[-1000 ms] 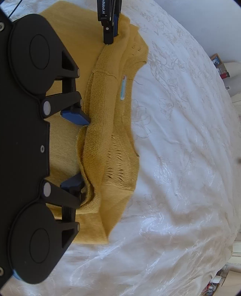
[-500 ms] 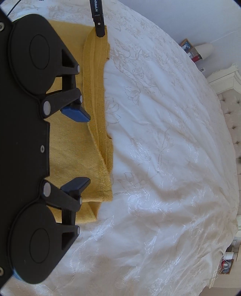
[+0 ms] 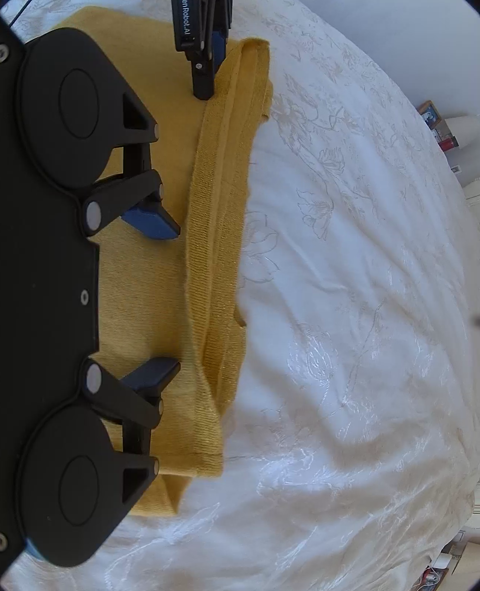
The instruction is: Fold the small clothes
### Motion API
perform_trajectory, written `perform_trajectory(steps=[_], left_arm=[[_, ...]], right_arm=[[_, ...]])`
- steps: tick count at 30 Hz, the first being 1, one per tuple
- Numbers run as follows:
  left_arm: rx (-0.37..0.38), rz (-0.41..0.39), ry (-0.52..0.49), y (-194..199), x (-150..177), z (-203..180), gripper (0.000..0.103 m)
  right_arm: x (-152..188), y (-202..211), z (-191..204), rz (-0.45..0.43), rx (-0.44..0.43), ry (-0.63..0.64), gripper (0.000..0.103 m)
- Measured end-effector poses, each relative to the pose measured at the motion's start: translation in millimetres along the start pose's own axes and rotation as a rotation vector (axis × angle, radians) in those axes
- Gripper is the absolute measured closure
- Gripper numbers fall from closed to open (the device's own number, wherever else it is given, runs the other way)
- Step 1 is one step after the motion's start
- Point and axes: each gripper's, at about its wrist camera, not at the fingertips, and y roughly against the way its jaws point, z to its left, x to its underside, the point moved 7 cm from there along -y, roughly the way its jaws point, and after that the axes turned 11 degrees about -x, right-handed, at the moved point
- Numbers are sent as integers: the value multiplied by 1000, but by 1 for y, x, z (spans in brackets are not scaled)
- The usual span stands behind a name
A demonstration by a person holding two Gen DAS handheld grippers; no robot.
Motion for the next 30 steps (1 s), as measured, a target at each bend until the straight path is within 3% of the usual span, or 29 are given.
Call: perform_trajectory(steps=[6,10,14,21,26,30], left_arm=[[-66,-49,36,-3,-42,23,63],[-57,-58,63,17,-40,27,63],[-29,-27,29,38,-7,10,57],[31,98,-50,66,85,-37,57],[3,153,-73,79,136,-46,53],[-11,167,-66,84,152,-44,48]], right_arm=[[-27,1,-12,-51,15,-27,29],[-22,21,-11,-91,-9,-68,28],[1,38,-4,-86,-20,-84,25],[74,61,10,24,41,-81,23],[126,76,21,103,64,-41,22],[143,90,24,115,60,-65,20]])
